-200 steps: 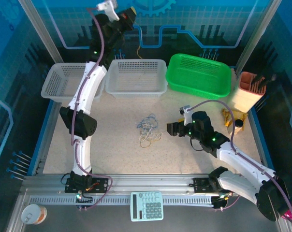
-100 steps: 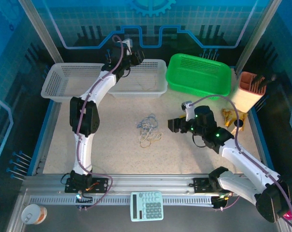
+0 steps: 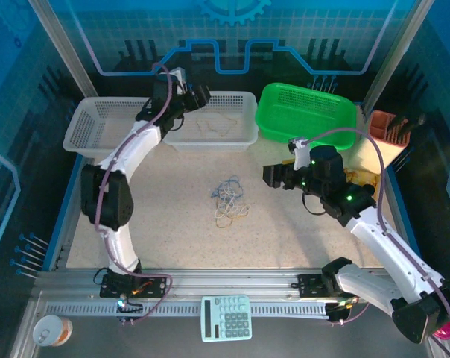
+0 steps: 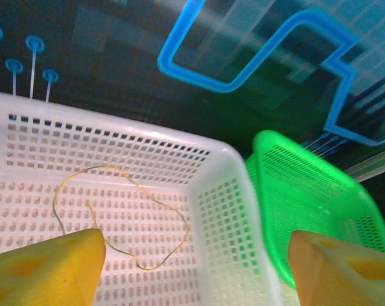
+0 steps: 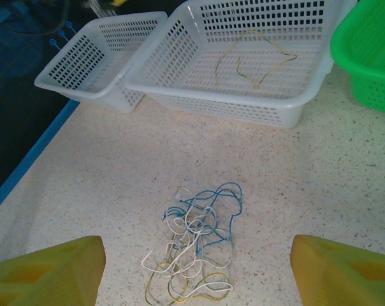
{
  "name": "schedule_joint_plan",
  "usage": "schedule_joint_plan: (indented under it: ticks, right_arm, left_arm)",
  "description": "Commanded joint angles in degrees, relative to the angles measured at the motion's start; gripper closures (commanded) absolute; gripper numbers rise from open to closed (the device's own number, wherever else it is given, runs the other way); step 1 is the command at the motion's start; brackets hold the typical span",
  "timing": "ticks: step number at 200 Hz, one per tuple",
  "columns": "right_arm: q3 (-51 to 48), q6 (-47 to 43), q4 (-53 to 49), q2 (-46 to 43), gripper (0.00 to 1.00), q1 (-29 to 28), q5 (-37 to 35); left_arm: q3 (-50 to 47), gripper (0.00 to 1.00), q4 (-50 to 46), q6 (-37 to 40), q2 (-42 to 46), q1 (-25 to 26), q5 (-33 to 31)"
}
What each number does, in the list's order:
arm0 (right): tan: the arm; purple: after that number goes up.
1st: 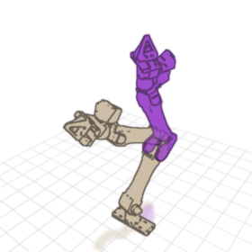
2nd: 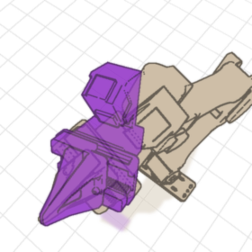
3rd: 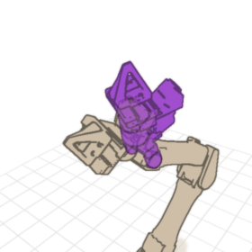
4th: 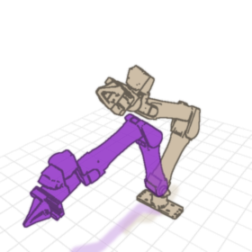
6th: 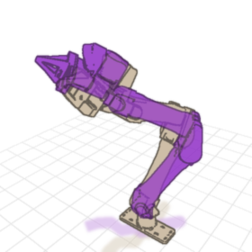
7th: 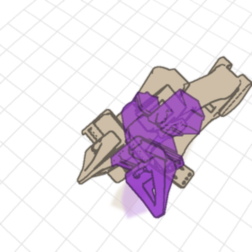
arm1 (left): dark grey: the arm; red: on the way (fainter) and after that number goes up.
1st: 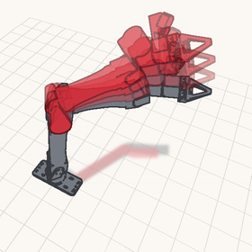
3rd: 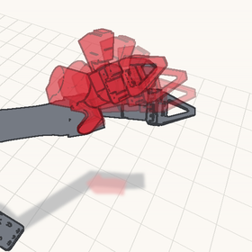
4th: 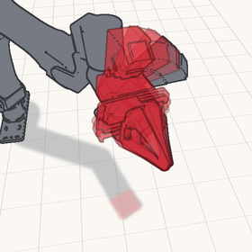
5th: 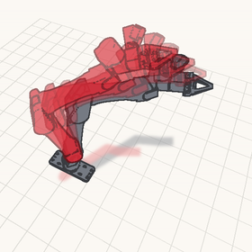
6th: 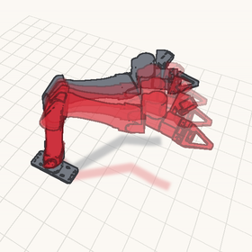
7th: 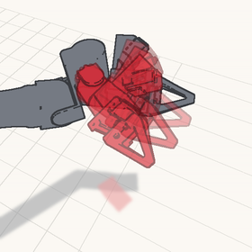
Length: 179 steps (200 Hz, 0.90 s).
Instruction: Untangle the cables
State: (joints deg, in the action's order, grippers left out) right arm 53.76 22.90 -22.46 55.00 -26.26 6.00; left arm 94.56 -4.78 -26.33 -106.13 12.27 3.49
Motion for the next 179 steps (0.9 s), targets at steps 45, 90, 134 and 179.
schedule_joint_plan:
  ticks: [45, 90, 134, 179]
  right_arm:
    - [3.33, 1.01, -8.39, 6.06, 0.26, 0.09, 2.70]
    - [8.41, 0.14, -9.33, 15.58, 0.29, -4.96, -0.10]
    - [16.86, -1.65, -10.06, 30.87, 0.32, -10.81, -4.70]
    - [27.83, -4.70, -14.13, 46.59, 0.39, -14.88, -6.29]
  left_arm:
    - [-21.27, 0.03, 5.40, -8.54, 21.40, -0.06, 7.67]
    - [-42.69, 0.01, 11.79, -18.02, 35.58, 0.16, 8.87]
    - [-57.20, 0.01, 12.32, -24.09, 44.39, 1.06, 6.85]
    - [-65.73, 0.01, 10.95, -28.78, 51.37, 1.57, 2.99]
